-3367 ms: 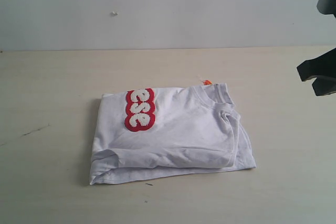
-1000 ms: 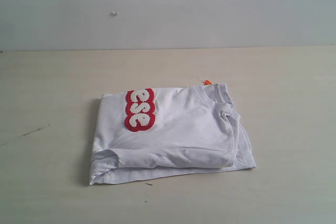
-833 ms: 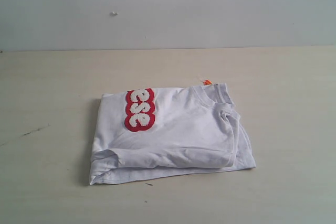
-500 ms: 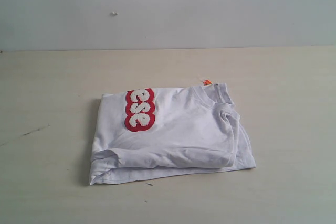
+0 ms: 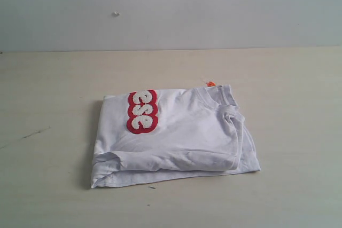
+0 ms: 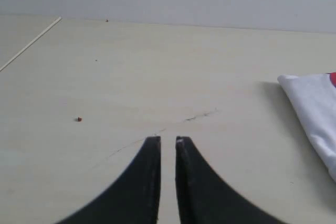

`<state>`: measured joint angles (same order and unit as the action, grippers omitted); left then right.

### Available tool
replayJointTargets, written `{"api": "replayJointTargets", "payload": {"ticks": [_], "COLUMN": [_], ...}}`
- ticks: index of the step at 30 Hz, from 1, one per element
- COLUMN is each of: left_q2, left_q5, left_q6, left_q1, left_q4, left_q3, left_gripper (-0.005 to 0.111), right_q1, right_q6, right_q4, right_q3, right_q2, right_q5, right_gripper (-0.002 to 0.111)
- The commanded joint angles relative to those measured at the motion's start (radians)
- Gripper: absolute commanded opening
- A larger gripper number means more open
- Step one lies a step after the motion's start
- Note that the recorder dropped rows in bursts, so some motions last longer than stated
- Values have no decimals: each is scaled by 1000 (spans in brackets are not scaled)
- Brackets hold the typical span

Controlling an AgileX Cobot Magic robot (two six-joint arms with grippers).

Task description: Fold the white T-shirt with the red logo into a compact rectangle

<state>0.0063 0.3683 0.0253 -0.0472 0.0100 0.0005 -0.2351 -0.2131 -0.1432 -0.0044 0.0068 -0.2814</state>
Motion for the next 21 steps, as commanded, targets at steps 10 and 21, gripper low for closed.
{"api": "replayJointTargets", "payload": {"ticks": [10,21], "left_q2": [-6,-6], "left_q5": [-11,-11], "left_q6": [6,6], "left_q1": [-5,-5], "left_q4": [2,2], "left_q3": [0,0], "left_gripper": [13,13], "right_q1": [-4,-4], "right_q6": [267,243], "right_q4": [190,185], "right_q3": [4,4], "right_q2": [-7,-7], "right_q5": [-5,-5], "right_gripper": [2,2]}}
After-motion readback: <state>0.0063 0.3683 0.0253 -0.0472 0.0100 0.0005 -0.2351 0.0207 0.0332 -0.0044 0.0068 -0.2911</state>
